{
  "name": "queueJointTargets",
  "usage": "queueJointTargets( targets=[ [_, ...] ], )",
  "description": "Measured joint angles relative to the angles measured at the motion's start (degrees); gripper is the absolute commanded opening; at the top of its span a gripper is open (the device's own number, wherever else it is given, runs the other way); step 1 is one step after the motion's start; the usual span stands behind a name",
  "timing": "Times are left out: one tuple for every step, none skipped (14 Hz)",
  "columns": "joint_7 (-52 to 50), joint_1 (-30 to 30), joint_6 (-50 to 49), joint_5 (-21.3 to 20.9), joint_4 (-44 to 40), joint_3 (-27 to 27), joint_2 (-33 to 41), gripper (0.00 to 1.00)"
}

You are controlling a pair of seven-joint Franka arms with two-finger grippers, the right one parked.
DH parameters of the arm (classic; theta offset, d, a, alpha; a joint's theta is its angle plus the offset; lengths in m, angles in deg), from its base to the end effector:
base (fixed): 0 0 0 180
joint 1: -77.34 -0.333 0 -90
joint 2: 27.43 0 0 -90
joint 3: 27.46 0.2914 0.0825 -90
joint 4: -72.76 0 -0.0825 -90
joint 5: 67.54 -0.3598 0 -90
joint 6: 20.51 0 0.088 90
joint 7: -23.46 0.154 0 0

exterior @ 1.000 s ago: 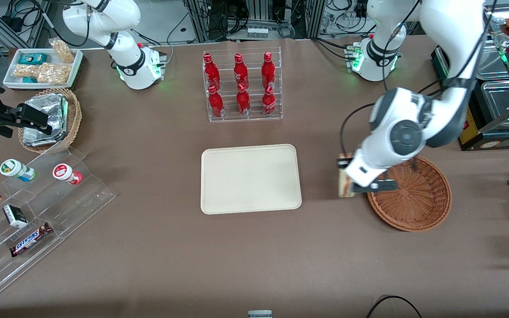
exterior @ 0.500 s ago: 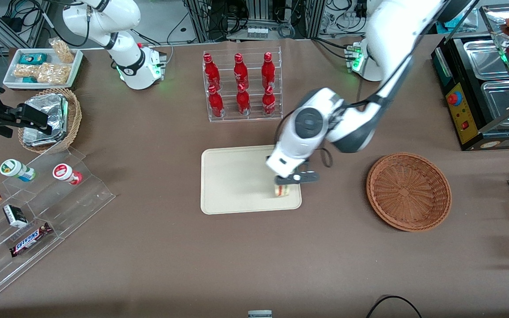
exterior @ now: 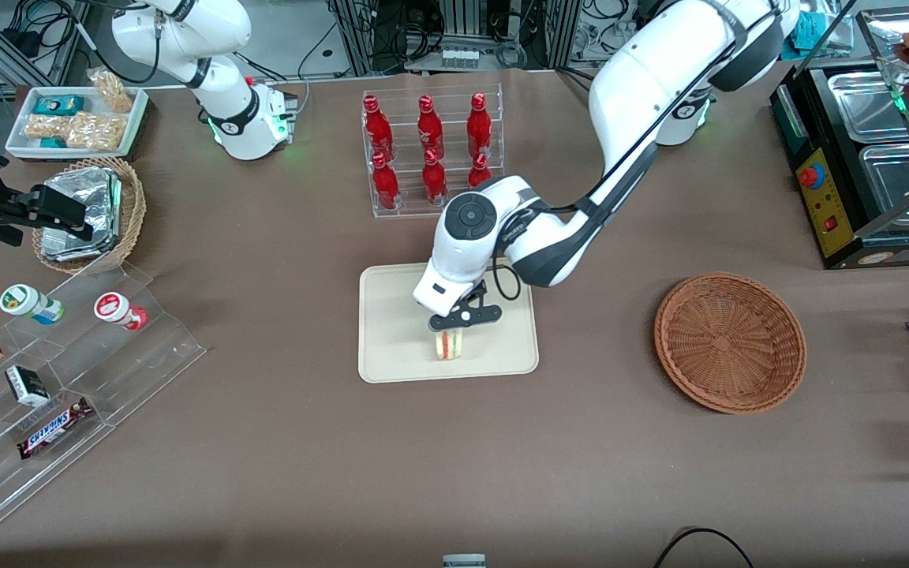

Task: Place sandwich from basket to tray
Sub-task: 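Lower the sandwich onto the tray and open the left gripper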

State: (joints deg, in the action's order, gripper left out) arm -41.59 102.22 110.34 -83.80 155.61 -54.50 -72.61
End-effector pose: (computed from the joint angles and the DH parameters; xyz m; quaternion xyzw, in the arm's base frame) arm 0.4851 -0.5106 0.2170 0.9914 0.1002 -0.0037 0.0838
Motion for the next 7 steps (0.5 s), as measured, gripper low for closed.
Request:
queueJointTargets(
  targets=[
    [0.0,0.2,0.4,0.0,0.0,0.0,-0.7,0.05],
    [0.0,0.5,0.5,0.0,-0.1,0.0,-1.2,0.14],
    [0.0,0.9,0.5,0.0,-0.1,0.0,-1.6,0.51],
    [0.0,1.3,0.5,0.0,-0.1,0.0,-2.0,1.00],
    [0.0,1.5,0.5,0.0,-0.1,0.0,-2.2,1.00],
    [-0.1,1.5,0.6,0.0,-0.3,0.0,-2.4,1.00],
    [-0.1,1.5,0.6,0.0,-0.5,0.0,-2.4,1.00]
  ],
)
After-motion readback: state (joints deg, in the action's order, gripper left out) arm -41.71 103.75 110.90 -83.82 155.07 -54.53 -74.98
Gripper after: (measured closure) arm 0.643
